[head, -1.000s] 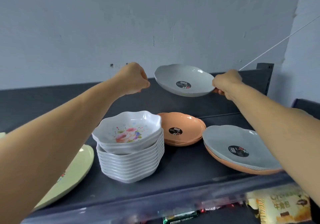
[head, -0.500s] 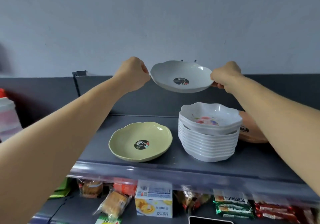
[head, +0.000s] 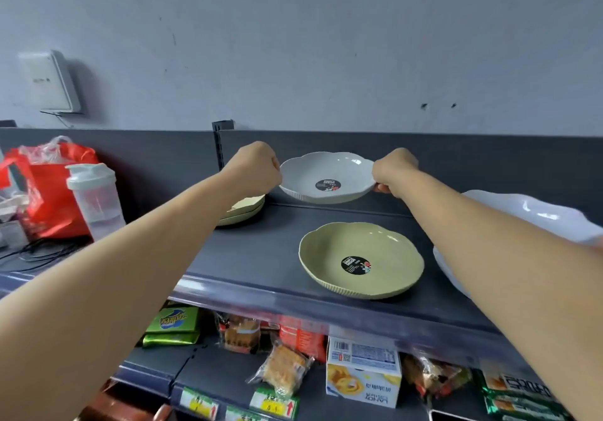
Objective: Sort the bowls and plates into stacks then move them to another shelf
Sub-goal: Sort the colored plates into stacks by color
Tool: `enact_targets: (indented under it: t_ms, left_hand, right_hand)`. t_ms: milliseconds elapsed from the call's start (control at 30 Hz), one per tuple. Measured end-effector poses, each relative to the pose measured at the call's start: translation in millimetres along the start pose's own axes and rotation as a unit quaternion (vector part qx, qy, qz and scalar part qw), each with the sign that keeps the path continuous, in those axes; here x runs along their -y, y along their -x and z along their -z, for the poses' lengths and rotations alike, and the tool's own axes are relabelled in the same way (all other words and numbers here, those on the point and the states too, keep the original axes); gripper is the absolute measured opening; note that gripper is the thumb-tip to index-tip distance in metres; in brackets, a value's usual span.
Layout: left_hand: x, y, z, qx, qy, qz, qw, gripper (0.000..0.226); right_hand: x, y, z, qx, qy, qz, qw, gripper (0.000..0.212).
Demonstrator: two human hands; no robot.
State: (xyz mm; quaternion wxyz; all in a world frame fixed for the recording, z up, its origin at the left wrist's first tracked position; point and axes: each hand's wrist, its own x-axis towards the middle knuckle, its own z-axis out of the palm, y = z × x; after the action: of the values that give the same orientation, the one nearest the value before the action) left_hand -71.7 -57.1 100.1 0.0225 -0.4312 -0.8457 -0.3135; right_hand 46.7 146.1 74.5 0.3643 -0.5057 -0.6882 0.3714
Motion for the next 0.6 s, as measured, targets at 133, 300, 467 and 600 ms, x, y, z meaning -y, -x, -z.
enact_targets:
  t_ms: [133, 300, 467, 600]
  left_hand:
    - [31, -1, -8, 0.017, -0.028, 0.004, 0.999, 0.013]
    - [59, -5, -18, 0.053, -0.044, 0.035, 0.997, 0.013]
    - [70, -5, -26, 0.070, -0.065, 0.037, 0.995, 0.005]
    - [67, -8, -32, 0.085, -0.062, 0.026, 0.994, 0.007]
  right_hand:
    - [-6, -4, -39, 0.031, 0.022, -0.011, 0.999, 0.022]
    - [-12, -11, -74, 0.059, 0.060, -0.028, 0.996, 0.022]
    - [-23, -20, -86, 0.084, 0.096, -0.045, 0.991, 0.015]
    - [-26, -24, -86, 0.078, 0.105, -0.057, 0.990, 0.016]
